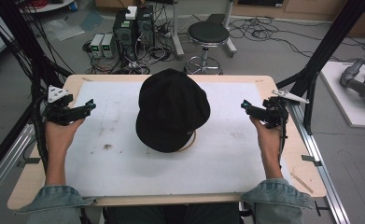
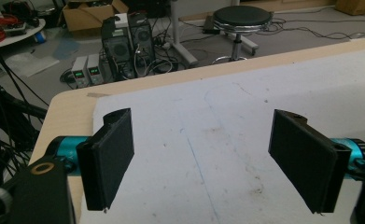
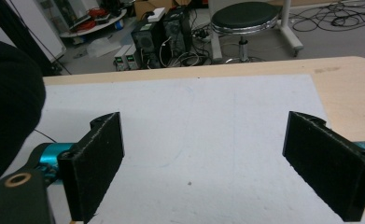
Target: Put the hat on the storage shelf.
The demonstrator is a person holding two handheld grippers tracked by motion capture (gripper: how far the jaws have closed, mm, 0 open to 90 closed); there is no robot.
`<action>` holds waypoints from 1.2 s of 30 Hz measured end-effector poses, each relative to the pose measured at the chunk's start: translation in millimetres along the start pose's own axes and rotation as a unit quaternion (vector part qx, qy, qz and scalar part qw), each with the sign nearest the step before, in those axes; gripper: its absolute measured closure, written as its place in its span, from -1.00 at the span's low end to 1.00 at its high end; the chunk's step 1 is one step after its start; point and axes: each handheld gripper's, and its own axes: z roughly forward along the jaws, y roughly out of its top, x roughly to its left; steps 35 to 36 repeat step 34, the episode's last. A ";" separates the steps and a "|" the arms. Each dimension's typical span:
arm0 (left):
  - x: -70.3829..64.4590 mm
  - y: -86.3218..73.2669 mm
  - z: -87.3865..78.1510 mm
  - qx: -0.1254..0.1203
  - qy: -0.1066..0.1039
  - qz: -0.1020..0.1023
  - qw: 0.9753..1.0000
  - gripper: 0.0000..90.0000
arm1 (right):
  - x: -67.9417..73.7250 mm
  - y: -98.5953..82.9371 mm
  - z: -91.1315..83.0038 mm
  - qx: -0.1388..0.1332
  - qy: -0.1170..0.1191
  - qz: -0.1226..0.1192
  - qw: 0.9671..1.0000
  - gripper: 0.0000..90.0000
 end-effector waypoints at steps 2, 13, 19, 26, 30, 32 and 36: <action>-0.2 -0.1 0.8 0.000 0.001 -0.002 1.000 -0.50 | -4.4 -4.7 -0.5 0.003 -0.002 0.006 1.000 -0.73; -1.3 -1.7 2.7 0.006 0.002 0.003 1.000 -0.50 | -9.4 -9.3 -3.5 0.013 -0.011 0.014 1.000 -0.73; -1.9 -1.5 2.4 0.005 0.001 0.004 1.000 -0.50 | -9.7 -9.6 -3.0 0.015 -0.009 0.012 1.000 -0.73; -1.6 -1.4 1.8 0.006 0.002 0.005 1.000 -0.50 | -9.1 -9.3 -3.3 0.013 -0.007 0.012 1.000 -0.73; -2.2 -1.5 2.5 0.007 0.001 0.007 1.000 -0.50 | -9.7 -9.2 -3.0 0.012 -0.007 0.012 1.000 -0.73; -2.7 -1.6 3.2 0.008 0.000 0.006 1.000 -0.50 | -9.7 -9.2 -3.1 0.011 -0.008 0.010 1.000 -0.73; -3.2 -1.7 3.4 0.009 0.000 0.006 1.000 -0.50 | -9.6 -9.2 -2.8 0.012 -0.008 0.012 1.000 -0.73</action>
